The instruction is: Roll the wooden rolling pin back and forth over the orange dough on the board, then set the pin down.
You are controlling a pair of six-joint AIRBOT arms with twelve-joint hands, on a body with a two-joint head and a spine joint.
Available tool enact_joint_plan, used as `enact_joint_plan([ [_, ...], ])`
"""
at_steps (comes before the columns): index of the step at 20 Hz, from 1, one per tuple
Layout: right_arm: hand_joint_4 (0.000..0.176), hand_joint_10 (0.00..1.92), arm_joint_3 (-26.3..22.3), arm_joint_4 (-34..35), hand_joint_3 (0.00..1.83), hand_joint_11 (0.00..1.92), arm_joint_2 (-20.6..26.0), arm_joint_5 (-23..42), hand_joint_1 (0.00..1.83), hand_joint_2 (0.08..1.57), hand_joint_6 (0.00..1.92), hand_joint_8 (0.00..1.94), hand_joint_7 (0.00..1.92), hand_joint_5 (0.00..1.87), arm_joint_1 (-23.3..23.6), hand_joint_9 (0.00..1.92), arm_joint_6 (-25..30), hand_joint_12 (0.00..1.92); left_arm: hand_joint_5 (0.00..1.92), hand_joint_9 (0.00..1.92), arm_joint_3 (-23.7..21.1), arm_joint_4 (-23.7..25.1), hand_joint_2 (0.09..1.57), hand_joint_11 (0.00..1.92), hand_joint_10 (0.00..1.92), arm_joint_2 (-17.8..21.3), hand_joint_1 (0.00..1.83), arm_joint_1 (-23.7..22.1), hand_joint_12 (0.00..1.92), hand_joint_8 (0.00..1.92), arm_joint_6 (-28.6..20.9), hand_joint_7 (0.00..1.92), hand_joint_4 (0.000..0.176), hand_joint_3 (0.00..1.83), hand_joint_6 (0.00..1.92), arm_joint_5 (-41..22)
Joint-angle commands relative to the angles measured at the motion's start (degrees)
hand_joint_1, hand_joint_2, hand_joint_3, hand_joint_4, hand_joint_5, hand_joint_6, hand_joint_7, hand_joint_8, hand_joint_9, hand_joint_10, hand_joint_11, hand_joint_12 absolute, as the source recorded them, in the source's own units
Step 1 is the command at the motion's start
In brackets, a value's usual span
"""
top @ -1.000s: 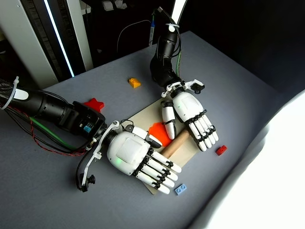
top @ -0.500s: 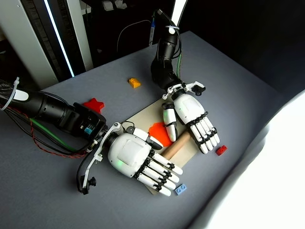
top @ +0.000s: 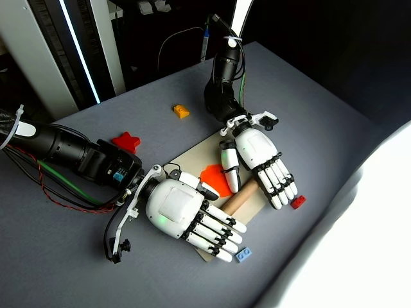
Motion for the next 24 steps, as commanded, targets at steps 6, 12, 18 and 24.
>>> enact_joint_plan([
  [6,0.0,0.01,0.0,-2.5,0.0,0.0,0.4,2.8,0.0,1.53,0.01,0.0,0.07,0.09,0.2,0.02,0.9,0.0,0.06,0.04,-1.0,1.1,1.44,0.0,0.0,0.9,0.0,-0.2,0.09,0.0,0.7,0.06,0.0,0.0,0.0,-3.6],
  [12,0.0,0.0,-0.6,-2.5,0.0,0.0,0.8,2.6,0.0,1.52,0.01,0.0,0.07,0.09,0.0,0.02,1.0,0.0,0.06,0.05,-2.8,1.1,1.44,0.0,0.0,2.0,0.0,-0.2,0.14,0.0,1.2,0.07,0.0,0.0,0.0,-2.5],
  [18,0.0,0.01,-2.8,-2.4,0.0,0.0,1.5,2.6,0.0,1.52,0.02,0.01,0.09,0.12,-0.4,0.04,0.7,0.0,0.08,0.05,-4.6,1.1,1.44,0.0,0.0,3.3,0.0,-0.2,0.16,0.0,1.4,0.08,0.0,0.0,0.0,-1.4],
  [24,0.0,0.04,-4.0,-1.9,0.0,0.01,1.7,1.8,0.0,1.53,0.05,0.03,0.25,0.23,-1.0,0.18,0.7,0.16,0.15,0.15,-7.8,1.0,1.44,0.0,0.02,5.2,0.0,-0.2,0.33,0.01,2.5,0.16,0.0,0.0,0.01,0.5],
])
